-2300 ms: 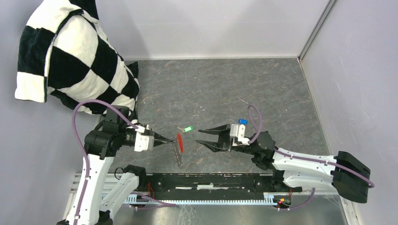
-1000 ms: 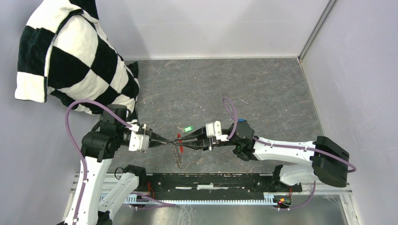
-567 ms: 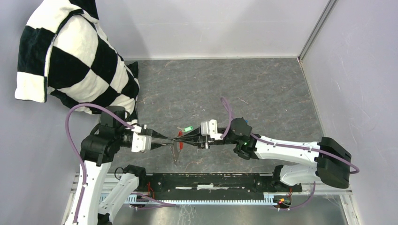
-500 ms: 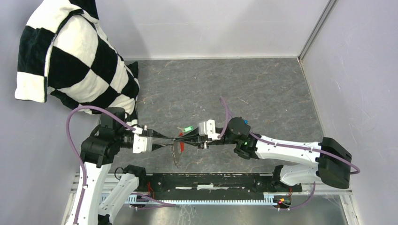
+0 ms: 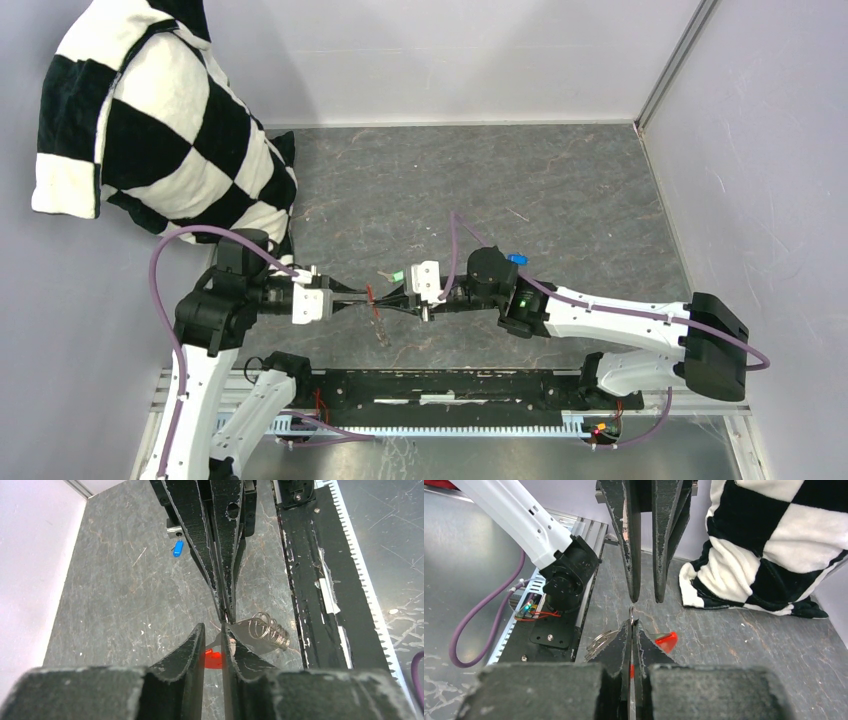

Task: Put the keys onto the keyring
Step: Adjust the keyring.

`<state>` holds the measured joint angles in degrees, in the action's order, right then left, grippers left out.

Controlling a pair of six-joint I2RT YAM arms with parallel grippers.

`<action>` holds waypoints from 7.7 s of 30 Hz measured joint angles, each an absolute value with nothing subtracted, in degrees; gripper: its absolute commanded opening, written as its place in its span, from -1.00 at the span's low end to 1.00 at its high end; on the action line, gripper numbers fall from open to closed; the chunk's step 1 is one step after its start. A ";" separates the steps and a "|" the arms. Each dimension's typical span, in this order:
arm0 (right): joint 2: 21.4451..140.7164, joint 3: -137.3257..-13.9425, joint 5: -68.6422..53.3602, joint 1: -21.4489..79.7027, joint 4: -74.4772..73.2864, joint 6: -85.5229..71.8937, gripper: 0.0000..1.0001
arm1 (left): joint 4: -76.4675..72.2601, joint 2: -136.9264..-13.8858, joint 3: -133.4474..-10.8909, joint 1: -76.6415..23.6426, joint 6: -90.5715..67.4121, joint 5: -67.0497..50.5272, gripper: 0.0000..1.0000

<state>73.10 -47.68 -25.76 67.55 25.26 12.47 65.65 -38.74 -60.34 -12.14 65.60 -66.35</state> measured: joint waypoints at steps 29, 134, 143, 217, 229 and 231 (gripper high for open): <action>75.18 -51.53 -23.70 69.36 21.23 14.00 -0.99 | 76.29 -45.10 -61.67 -12.14 70.89 -63.13 -0.68; 61.41 -36.36 -20.78 78.02 32.62 48.07 -0.99 | 55.92 -29.04 -52.47 -12.14 64.75 -72.90 -0.23; 61.56 -36.36 -18.98 78.67 31.20 52.01 -0.99 | 55.92 -27.62 -52.47 -12.14 64.75 -73.76 -0.42; 66.35 -42.78 -18.39 75.35 31.24 32.84 -0.26 | 57.89 -26.85 -51.75 -12.14 67.66 -71.46 -0.96; 74.91 -66.70 -19.68 75.22 -4.19 33.98 -0.30 | 72.82 -32.69 -52.01 -12.14 86.94 -64.60 -0.96; 76.58 -68.12 -19.68 75.22 -8.34 34.09 -0.31 | 73.45 -32.69 -52.25 -12.14 87.79 -64.49 -0.96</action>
<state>76.58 -68.12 -19.68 75.22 -8.34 34.09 73.45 -32.69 -52.25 -12.14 87.79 -64.49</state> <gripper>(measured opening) 0.352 0.034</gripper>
